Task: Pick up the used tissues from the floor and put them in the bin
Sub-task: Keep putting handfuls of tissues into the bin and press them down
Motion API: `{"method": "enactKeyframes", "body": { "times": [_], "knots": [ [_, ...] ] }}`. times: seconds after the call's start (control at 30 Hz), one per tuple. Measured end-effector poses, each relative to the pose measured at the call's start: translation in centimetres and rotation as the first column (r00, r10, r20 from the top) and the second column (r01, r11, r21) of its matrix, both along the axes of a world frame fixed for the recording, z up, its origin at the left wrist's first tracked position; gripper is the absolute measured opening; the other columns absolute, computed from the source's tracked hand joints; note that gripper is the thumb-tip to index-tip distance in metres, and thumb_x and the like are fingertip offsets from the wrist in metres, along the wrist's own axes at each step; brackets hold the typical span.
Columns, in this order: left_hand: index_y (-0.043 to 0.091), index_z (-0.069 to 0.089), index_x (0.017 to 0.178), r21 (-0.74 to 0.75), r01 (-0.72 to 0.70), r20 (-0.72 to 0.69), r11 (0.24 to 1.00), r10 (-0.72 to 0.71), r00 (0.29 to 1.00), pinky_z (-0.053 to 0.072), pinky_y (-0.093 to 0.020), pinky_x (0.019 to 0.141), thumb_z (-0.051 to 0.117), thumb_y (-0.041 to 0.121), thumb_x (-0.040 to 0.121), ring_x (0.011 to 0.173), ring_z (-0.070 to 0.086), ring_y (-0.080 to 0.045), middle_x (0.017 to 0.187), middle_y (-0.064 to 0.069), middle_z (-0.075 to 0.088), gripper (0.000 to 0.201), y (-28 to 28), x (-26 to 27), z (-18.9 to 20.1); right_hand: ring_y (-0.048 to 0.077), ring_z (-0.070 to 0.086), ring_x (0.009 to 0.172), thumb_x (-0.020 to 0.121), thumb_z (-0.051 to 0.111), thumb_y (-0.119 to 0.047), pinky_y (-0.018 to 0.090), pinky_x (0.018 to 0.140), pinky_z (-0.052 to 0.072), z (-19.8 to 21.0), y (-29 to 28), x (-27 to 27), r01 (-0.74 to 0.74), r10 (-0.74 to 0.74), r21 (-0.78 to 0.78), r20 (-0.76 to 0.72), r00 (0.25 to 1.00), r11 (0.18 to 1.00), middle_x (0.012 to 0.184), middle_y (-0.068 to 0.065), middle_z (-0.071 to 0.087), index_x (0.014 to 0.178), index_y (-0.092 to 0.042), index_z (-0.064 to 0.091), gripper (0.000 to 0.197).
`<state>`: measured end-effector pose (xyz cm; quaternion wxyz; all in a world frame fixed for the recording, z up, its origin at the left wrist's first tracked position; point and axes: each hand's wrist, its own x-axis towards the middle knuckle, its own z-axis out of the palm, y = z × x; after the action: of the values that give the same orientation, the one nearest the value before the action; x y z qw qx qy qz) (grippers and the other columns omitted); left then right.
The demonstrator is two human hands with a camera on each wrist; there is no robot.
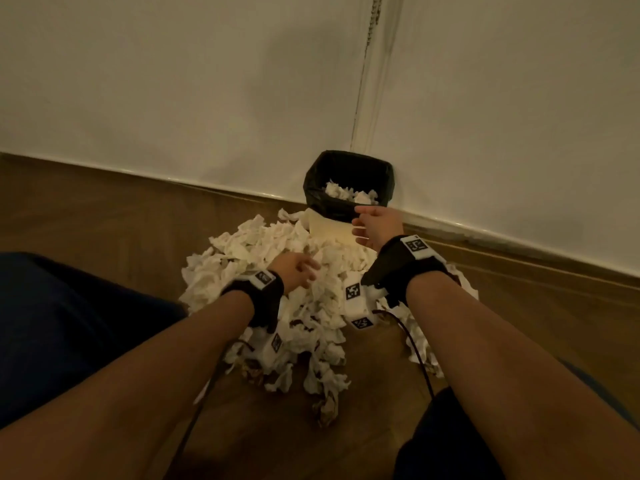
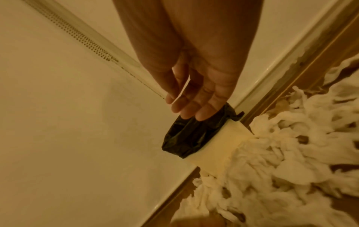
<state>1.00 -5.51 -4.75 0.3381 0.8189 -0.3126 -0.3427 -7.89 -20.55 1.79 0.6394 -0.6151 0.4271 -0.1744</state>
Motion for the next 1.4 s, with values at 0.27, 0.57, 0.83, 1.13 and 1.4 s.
{"method": "enactKeyframes", "body": {
  "times": [0.27,0.57,0.83,1.13,1.4],
  "knots": [
    [0.017,0.063,0.115,0.331,0.125,0.131,0.935,-0.177,0.976,0.045,-0.024,0.083,0.054,0.023,0.093,0.105,0.059,-0.018,0.116,-0.004,0.064,0.025,8.0,-3.9,-5.1,0.016,0.057,0.063,0.095,0.05,-0.012,0.027,0.057,0.047,-4.2,5.9,-3.4,-0.147,0.158,0.069,-0.224,0.962,0.987,0.075,0.004,0.064,0.098,-0.012,0.06,0.01],
    [0.022,0.062,0.107,0.483,0.093,0.214,0.871,-0.221,0.952,0.05,-0.031,0.087,0.055,0.019,0.091,0.103,0.059,-0.02,0.117,-0.004,0.061,0.018,12.3,-5.9,-9.9,0.026,0.054,0.072,0.091,0.053,-0.015,0.034,0.07,0.046,-15.6,13.7,-8.9,-0.226,0.29,0.191,-0.448,0.845,0.955,0.081,0.008,0.061,0.091,-0.014,0.068,0.015],
    [0.023,0.048,0.112,0.472,-0.105,0.304,0.875,-0.05,0.951,0.046,-0.035,0.085,0.049,0.022,0.093,0.099,0.054,-0.03,0.125,-0.011,0.041,0.02,13.6,-6.9,-12.8,0.022,0.058,0.106,0.094,0.055,-0.021,0.025,0.081,0.05,-18.3,14.8,-10.4,-0.583,0.488,0.114,-0.686,0.539,0.804,0.137,0.007,0.05,0.122,-0.016,0.06,0.029],
    [0.026,0.039,0.114,0.521,-0.154,0.303,0.839,-0.013,0.953,0.034,-0.045,0.102,0.056,0.063,0.077,0.122,0.037,-0.038,0.14,-0.015,0.018,0.055,13.7,-7.4,-15.2,0.038,0.014,0.142,0.094,0.052,-0.035,0.045,0.117,0.018,-20.8,16.2,-10.1,-0.723,0.434,0.204,-0.889,0.145,0.66,0.156,0.015,0.01,0.149,-0.012,0.018,0.068],
    [0.018,0.048,0.114,0.532,-0.204,0.236,0.822,0.088,0.968,0.038,-0.048,0.103,0.057,0.07,0.073,0.134,0.022,-0.04,0.152,-0.011,0.003,0.066,12.8,-7.6,-16.0,0.036,0.011,0.143,0.094,0.052,-0.032,0.045,0.115,0.018,-21.3,16.5,-10.1,-0.705,0.446,0.21,-0.879,0.167,0.677,0.155,0.014,0.014,0.141,-0.014,0.037,0.053]
  ]
}}
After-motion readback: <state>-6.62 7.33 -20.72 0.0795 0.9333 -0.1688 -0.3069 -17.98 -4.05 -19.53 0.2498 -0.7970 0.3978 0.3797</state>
